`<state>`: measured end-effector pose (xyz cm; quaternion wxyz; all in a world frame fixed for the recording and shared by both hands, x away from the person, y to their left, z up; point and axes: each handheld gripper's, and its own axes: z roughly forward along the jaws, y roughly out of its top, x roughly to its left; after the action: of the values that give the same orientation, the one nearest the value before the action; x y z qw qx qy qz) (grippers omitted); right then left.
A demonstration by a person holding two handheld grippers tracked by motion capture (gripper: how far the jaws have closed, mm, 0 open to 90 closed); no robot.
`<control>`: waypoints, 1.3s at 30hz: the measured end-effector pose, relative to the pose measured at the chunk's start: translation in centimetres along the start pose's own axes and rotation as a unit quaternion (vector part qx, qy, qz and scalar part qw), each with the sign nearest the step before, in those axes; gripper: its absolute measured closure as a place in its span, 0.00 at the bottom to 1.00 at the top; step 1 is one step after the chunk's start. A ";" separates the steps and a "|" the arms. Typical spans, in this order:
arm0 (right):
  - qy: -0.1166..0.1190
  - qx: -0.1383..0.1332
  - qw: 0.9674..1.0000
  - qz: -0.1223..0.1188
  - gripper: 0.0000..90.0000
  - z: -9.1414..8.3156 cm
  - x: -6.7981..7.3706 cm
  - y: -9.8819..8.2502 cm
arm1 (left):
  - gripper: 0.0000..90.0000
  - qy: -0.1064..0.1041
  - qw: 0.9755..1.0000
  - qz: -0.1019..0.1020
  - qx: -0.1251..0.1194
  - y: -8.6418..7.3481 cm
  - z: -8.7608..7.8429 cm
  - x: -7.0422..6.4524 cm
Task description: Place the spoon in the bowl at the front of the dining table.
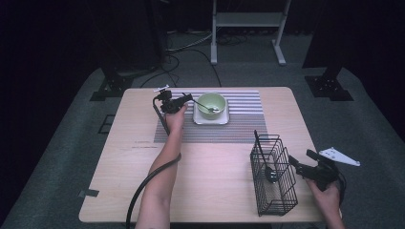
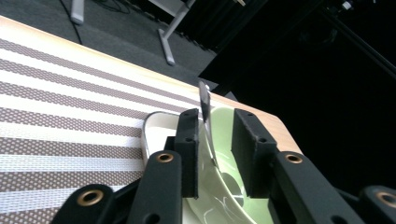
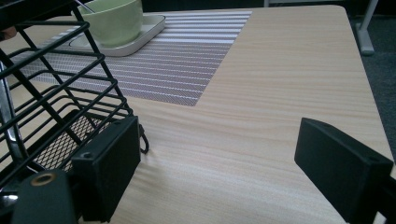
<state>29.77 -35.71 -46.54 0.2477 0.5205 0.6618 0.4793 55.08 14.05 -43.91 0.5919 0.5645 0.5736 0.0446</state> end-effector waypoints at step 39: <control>-0.005 0.004 1.000 -0.010 0.15 0.2 0.4 0.1 | 0.22 -0.041 0.994 0.079 0.062 -2.2 -2.5 -1.8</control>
<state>29.86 -35.25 -46.46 0.2537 0.5172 0.6677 0.4715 51.31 13.53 -43.58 0.5732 0.6452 0.5040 0.0322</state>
